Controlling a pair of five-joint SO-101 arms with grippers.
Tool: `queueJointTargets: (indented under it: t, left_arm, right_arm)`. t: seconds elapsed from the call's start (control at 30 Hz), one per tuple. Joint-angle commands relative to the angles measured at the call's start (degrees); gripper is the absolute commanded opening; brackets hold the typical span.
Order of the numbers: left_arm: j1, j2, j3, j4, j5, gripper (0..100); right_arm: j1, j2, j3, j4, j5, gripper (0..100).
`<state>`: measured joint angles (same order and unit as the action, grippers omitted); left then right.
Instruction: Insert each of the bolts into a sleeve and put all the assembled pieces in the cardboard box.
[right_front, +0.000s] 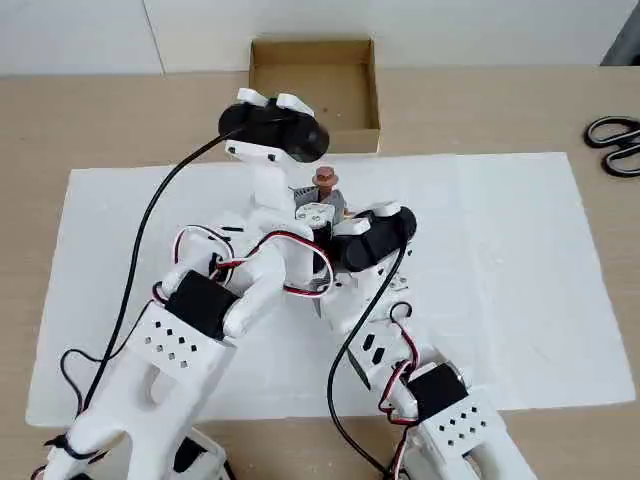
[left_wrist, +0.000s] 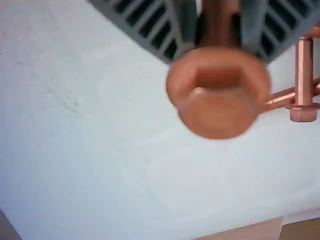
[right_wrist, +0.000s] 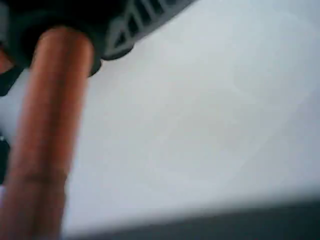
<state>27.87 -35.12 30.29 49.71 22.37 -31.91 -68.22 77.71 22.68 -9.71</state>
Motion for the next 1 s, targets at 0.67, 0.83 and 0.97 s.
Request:
queueJointTargets:
  t: [0.67,0.83,0.97]
  left_arm:
    - [0.4,-2.3,-0.9,-0.5,-0.2,1]
    - [0.5,-2.3,-0.9,-1.7,-0.2,1]
    - [1.3,-2.3,-0.7,-1.3,-0.2,1]
  right_arm:
    - [1.9,-9.4,3.6,-0.6,-0.3,0.5]
    - [1.9,-10.3,4.3,-0.6,-0.3,0.5]
    - [1.9,-10.3,4.2,-0.7,-0.4,0.5]
